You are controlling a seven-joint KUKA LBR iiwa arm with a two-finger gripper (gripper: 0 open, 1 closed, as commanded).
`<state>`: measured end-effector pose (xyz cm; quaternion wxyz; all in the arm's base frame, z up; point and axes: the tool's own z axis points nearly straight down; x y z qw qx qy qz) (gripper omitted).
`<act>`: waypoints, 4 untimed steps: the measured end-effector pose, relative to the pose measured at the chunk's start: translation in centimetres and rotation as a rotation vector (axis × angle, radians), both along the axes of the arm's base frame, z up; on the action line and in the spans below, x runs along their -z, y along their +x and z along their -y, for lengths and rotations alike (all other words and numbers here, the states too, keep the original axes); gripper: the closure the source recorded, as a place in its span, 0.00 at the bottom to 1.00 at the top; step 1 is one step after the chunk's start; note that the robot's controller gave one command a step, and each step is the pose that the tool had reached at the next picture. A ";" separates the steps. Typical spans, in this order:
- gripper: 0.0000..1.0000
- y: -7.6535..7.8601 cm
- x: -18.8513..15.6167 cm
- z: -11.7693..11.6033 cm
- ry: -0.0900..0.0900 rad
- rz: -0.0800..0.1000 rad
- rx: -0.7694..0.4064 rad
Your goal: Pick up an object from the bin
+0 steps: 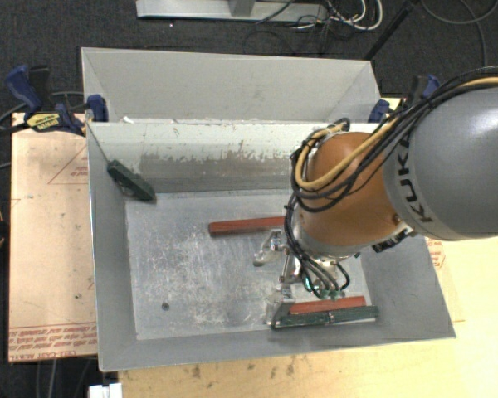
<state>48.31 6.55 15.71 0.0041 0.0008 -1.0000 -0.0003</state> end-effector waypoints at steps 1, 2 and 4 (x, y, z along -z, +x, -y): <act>0.00 0.2 -0.3 0.0 0.001 0.007 0.002; 1.00 1.5 7.3 5.8 0.004 0.020 -0.035; 0.00 1.5 7.3 5.8 0.004 0.020 -0.035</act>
Offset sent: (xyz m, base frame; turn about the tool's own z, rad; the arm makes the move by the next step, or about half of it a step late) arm 0.0096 -0.0601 -0.0802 -0.0357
